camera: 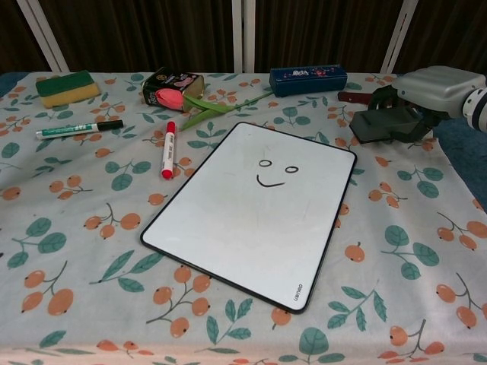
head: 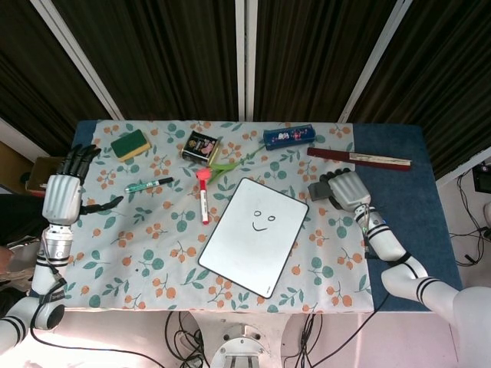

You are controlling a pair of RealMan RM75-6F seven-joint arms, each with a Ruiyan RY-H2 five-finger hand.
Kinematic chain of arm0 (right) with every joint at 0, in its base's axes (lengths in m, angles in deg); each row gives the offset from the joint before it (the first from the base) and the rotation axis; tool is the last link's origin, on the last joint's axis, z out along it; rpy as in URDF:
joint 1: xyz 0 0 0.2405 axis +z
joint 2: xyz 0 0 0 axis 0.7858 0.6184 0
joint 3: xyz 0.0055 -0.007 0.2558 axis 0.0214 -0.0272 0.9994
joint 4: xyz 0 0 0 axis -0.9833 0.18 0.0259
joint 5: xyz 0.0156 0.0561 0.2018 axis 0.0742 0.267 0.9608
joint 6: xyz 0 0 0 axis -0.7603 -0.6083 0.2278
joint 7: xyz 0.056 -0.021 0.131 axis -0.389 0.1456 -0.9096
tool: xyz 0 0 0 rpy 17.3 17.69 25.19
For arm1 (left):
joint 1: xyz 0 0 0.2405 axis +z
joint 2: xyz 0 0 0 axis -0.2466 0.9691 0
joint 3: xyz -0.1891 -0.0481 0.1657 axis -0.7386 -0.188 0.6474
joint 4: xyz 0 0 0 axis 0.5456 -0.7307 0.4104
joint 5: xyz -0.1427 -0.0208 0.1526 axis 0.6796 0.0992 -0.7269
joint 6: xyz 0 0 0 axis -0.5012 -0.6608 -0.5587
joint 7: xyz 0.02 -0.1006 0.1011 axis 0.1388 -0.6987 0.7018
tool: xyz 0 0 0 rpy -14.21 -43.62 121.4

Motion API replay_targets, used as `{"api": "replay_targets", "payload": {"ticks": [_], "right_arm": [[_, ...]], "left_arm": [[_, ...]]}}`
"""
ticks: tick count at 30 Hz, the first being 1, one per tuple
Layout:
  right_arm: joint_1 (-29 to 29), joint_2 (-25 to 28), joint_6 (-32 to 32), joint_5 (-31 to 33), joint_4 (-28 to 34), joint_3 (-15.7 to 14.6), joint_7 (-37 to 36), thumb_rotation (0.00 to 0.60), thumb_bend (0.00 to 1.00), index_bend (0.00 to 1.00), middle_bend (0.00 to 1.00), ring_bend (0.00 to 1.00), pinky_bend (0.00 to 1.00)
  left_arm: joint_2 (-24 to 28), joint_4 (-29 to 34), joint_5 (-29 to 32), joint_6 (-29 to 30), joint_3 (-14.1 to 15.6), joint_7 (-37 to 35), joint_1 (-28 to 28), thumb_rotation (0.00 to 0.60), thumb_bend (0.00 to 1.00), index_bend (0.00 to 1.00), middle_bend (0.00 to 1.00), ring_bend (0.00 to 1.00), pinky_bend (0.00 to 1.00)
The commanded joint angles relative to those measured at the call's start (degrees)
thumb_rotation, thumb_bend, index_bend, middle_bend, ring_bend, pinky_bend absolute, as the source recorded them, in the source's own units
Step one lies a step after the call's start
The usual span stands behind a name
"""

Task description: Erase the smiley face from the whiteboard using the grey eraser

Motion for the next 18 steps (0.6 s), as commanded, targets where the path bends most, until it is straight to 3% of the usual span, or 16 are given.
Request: {"api": "replay_targets", "payload": {"ticks": [1, 6, 18], "right_arm": [[-0.26, 0.03, -3.17, -2.13, 1.24, -0.12, -2.14, 0.6, 0.36, 0.64, 0.51, 0.38, 0.46], [0.08, 1.34, -5.85, -5.54, 6.48, -1.24, -2.81, 0.6, 0.37, 0.72, 0.57, 0.44, 0.52], [0.57, 1.77, -5.99, -11.1, 18.7, -5.81, 3.5, 0.6, 0.37, 0.79, 0.62, 0.49, 0.56]], "left_arm": [[0.15, 0.15, 0.0, 0.0, 0.01, 0.07, 0.04, 0.268, 0.01, 0.13, 0.12, 0.06, 0.19], [0.37, 0.44, 0.0, -0.08, 0.03, 0.35, 0.05, 0.266, 0.01, 0.13, 0.12, 0.06, 0.19], [1.47, 1.03, -0.02, 0.03, 0.11, 0.5, 0.43, 0.264, 0.01, 0.13, 0.12, 0.05, 0.19]]}}
